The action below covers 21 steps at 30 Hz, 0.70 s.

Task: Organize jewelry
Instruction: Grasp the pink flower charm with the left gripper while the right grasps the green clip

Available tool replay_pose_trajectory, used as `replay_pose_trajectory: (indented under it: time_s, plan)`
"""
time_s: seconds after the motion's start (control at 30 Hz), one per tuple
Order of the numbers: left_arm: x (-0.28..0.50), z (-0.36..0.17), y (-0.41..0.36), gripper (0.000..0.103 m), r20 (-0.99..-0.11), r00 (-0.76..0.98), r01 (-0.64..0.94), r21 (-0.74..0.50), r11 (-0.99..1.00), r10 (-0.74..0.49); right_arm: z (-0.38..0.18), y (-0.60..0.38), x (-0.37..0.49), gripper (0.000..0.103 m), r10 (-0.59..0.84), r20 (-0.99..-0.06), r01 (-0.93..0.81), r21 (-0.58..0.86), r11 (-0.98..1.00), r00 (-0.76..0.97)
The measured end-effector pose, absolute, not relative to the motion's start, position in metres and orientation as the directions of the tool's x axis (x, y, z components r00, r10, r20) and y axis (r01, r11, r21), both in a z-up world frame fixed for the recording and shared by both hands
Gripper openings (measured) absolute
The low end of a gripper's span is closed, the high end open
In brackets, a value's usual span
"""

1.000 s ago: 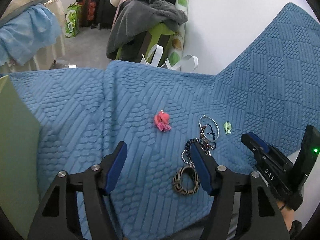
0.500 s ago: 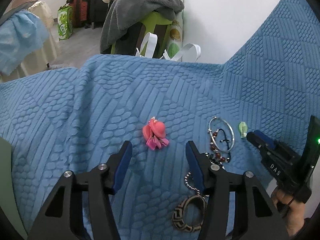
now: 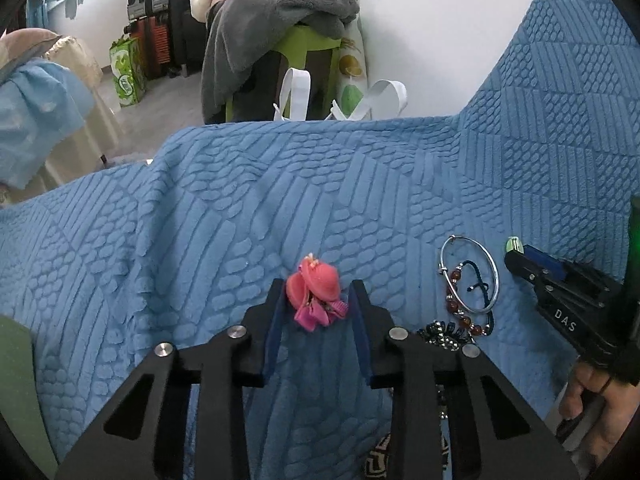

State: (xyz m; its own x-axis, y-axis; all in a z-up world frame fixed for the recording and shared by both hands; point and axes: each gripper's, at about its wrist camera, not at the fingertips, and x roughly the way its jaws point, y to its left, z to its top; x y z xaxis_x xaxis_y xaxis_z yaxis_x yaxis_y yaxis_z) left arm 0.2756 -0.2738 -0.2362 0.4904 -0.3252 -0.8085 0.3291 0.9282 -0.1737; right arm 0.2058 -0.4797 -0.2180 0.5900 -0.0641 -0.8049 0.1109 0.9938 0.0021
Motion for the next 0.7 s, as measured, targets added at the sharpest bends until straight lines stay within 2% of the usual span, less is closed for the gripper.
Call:
replay_pose_trajectory:
  time_s: [0.07,0.4,0.7]
  plan:
    - [0.276,-0.236,-0.273,0.027,-0.807,0.492,0.321,-0.179,0.93,-0.325,-0.218,-0.479,0.207,0.021,-0.064,-0.807,0.109,0.0,0.994,0.587]
    - [0.267,-0.212,-0.257,0.027,-0.79,0.483,0.314,-0.248,0.917,-0.379,-0.193,-0.483,0.189,0.02,-0.08,-0.805,0.148,0.01,0.989,0.588]
    - [0.249,-0.184,-0.246,0.027,-0.799,0.476,0.348,-0.215,0.913,-0.369,-0.152,-0.471,0.169,0.02,-0.092,-0.779,0.145,-0.001,0.989,0.621]
